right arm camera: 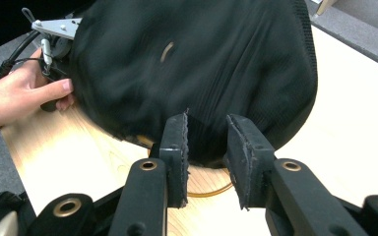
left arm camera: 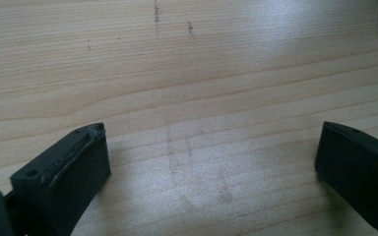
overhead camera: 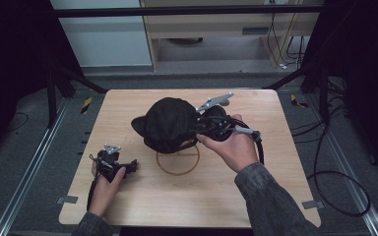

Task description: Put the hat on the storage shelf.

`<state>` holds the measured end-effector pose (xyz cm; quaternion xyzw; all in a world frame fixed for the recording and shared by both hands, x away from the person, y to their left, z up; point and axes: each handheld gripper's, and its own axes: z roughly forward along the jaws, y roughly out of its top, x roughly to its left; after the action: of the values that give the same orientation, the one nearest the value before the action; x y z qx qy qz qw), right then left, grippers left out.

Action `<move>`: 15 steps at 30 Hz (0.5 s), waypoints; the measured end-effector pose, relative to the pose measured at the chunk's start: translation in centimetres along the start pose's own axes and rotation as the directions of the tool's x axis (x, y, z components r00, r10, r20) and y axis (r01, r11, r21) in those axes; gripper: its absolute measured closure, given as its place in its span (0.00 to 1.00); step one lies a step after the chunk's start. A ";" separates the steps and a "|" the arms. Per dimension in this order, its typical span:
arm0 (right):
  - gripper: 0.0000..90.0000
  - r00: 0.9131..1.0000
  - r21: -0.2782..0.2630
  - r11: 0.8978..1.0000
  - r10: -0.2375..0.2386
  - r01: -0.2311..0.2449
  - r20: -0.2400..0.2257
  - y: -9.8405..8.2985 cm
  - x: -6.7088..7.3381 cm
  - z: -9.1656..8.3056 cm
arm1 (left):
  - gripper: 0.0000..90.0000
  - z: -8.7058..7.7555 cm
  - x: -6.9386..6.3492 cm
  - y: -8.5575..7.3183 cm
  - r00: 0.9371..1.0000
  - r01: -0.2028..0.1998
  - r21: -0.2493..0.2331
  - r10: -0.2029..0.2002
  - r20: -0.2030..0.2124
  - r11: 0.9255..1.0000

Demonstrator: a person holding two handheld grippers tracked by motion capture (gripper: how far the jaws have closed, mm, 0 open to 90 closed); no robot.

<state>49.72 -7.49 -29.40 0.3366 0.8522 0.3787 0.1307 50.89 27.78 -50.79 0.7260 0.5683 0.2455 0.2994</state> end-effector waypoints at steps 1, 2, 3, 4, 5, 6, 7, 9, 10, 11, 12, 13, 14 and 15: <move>0.77 1.000 -0.002 1.000 -0.001 0.001 0.001 0.0 0.0 0.0 | 0.00 0.0 0.0 0.0 1.000 0.000 0.000 0.000 0.000 1.000; 0.77 1.000 -0.002 1.000 0.001 -0.001 0.001 0.0 0.0 0.0 | 0.00 0.0 0.0 0.0 1.000 -0.001 0.000 0.001 0.000 1.000; 0.76 1.000 -0.002 1.000 0.001 -0.001 0.001 0.0 -0.1 -0.1 | 0.00 0.0 0.0 0.0 1.000 0.000 0.000 0.000 0.000 1.000; 0.77 1.000 -0.006 1.000 0.000 0.000 0.000 -0.1 -0.1 -0.1 | 0.00 0.0 0.0 0.0 1.000 0.000 0.000 0.000 0.000 1.000; 0.77 1.000 -0.005 1.000 0.001 -0.001 0.001 -0.1 -0.1 -0.1 | 0.00 0.0 0.0 0.0 1.000 0.000 0.000 0.000 0.000 1.000; 0.77 1.000 -0.006 1.000 0.003 -0.003 0.000 -0.1 -0.1 -0.2 | 0.00 0.0 0.0 0.0 1.000 0.000 0.000 0.000 0.000 1.000; 0.77 1.000 -0.006 1.000 0.004 -0.004 0.001 -0.1 -0.1 -0.2 | 0.00 0.0 0.0 0.0 1.000 0.000 0.000 0.000 0.000 1.000; 0.77 1.000 -0.008 1.000 0.001 -0.001 0.002 -0.1 -0.2 -0.3 | 0.00 0.0 0.0 0.0 1.000 0.000 0.000 0.000 0.000 1.000; 0.77 1.000 -0.007 1.000 0.002 -0.002 0.001 -0.1 -0.2 -0.4 | 0.00 0.0 0.0 0.0 1.000 0.000 0.000 0.000 0.000 1.000; 0.77 1.000 -0.008 1.000 0.006 -0.006 0.003 -0.1 -0.3 -0.4 | 0.00 0.0 0.0 0.0 1.000 0.000 0.000 0.000 0.000 1.000; 0.77 1.000 -0.008 1.000 0.008 -0.008 0.003 -0.1 -0.3 -0.5 | 0.00 0.0 0.0 0.0 1.000 0.000 0.000 0.000 0.000 1.000; 0.77 1.000 -0.009 1.000 0.009 -0.009 0.003 -0.1 -0.3 -0.6 | 0.00 0.0 0.0 0.0 1.000 0.000 0.000 0.000 0.000 1.000; 0.77 1.000 -0.013 1.000 0.011 -0.011 0.001 -0.2 -0.4 -0.7 | 0.00 0.0 0.0 0.0 1.000 -0.001 0.000 0.001 0.000 1.000; 0.77 1.000 -0.015 1.000 0.008 -0.008 0.004 -0.2 -0.4 -0.7 | 0.00 0.0 0.0 0.0 1.000 0.000 0.000 0.000 0.000 1.000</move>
<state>49.58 -8.29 -29.05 0.3399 0.8476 0.3851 0.1334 50.89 27.78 -50.79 0.7259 0.5683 0.2455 0.2996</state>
